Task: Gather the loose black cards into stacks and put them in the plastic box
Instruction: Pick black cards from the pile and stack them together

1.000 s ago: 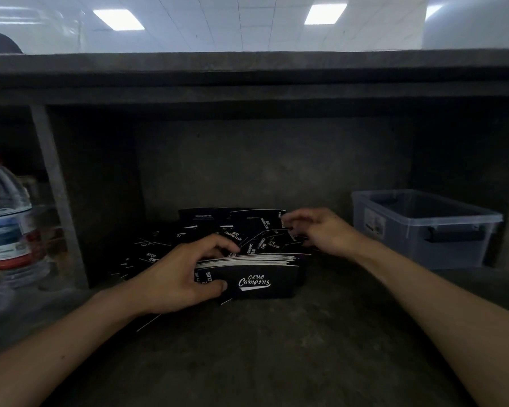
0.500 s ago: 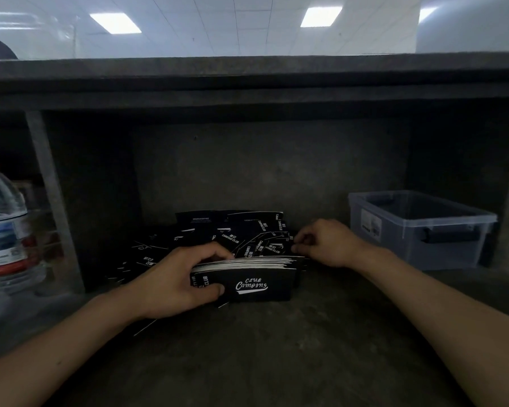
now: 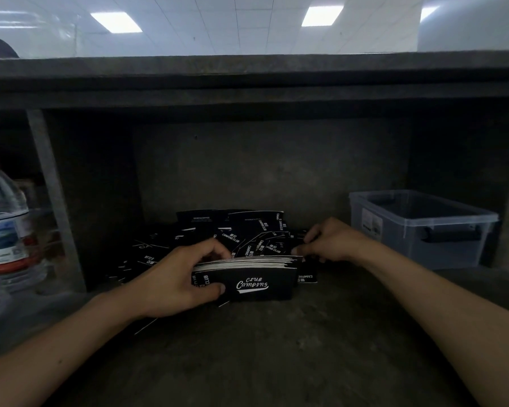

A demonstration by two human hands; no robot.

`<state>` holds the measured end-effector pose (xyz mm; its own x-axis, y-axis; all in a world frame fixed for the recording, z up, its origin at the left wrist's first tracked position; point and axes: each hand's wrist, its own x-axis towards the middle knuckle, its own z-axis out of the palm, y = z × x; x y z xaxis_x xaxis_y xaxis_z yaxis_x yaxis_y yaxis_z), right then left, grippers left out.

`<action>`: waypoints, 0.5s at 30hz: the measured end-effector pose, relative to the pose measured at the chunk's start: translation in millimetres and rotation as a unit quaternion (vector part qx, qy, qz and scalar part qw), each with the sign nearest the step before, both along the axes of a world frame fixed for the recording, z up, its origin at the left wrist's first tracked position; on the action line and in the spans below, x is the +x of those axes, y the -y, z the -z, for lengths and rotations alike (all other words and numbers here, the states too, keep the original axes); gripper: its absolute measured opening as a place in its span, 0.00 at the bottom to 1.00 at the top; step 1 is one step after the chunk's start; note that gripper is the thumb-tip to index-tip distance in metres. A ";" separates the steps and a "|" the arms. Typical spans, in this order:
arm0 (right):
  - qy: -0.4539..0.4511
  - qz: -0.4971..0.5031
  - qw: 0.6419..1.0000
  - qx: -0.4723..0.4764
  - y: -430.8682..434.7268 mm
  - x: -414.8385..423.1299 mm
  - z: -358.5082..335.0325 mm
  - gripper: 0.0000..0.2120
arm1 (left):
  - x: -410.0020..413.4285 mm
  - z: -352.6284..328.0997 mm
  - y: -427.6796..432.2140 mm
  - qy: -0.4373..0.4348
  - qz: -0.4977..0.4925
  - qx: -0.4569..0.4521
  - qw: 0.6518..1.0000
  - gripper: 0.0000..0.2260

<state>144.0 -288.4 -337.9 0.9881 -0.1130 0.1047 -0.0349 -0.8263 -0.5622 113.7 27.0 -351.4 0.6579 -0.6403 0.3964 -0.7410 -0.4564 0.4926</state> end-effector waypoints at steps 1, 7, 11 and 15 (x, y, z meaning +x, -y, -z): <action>0.003 -0.007 1.000 -0.013 -2.4 0.4 2.4 0.24 | -0.1 0.3 -0.2 0.003 0.001 -0.002 1.000 0.18; -0.026 -0.053 0.997 -0.047 -6.2 0.7 1.7 0.39 | -0.6 0.2 -0.6 -0.005 0.012 -0.010 1.000 0.20; -0.063 0.001 0.998 -0.010 1.8 -5.6 -6.5 0.48 | -0.3 1.2 -0.8 -0.001 0.014 -0.013 1.000 0.20; -0.016 0.043 0.997 0.057 6.7 -4.8 -9.5 0.38 | -0.4 0.8 -0.1 -0.004 0.013 -0.012 1.000 0.20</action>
